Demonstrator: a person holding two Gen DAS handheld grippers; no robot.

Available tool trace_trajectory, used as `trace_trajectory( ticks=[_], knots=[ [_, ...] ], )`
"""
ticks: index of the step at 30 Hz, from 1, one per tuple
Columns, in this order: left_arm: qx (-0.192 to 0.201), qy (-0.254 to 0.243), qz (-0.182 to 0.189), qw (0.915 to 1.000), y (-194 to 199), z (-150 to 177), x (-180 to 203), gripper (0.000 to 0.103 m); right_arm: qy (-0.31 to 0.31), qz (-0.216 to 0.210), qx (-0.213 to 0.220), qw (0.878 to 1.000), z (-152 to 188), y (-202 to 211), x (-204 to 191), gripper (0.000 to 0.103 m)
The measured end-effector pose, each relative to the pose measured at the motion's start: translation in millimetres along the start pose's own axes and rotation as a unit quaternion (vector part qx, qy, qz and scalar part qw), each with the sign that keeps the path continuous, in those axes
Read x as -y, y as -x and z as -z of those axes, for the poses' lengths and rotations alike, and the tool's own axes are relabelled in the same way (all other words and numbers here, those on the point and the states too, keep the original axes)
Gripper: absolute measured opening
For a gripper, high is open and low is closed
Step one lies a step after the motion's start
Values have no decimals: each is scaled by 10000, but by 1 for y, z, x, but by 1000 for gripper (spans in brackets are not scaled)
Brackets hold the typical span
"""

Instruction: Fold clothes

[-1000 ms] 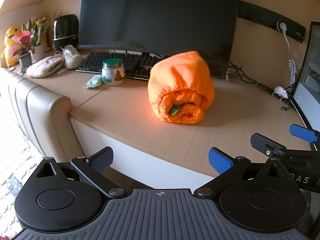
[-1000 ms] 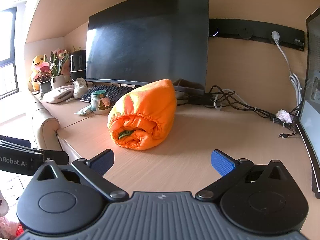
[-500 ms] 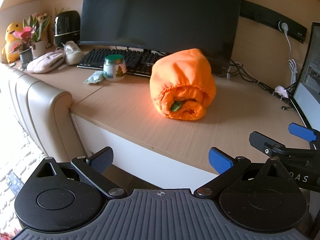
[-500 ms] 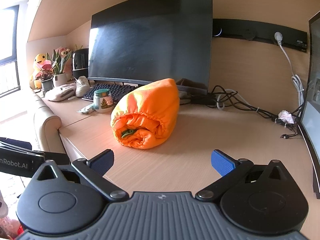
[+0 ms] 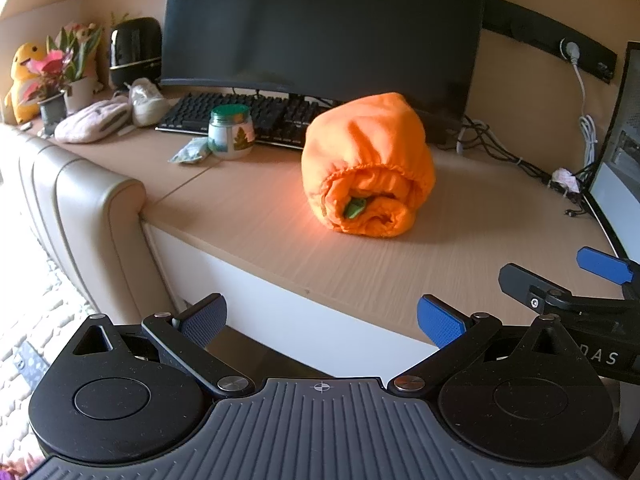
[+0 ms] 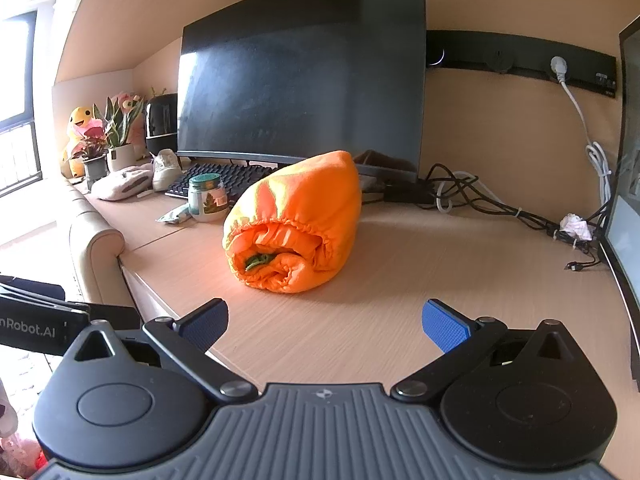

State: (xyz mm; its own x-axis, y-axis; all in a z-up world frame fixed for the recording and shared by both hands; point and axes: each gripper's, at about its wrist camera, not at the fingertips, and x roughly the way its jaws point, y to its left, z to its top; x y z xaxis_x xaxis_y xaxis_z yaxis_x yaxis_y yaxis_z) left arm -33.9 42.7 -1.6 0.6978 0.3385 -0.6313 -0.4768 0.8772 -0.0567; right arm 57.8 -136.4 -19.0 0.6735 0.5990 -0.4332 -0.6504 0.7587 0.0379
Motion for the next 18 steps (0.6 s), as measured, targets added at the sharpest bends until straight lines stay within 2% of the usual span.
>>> trace_trajectory(
  ticks=[18],
  knots=[
    [-75, -36, -43, 10000, -5, -1, 4, 103, -82, 34, -51, 9999, 2, -1, 6, 103]
  ],
)
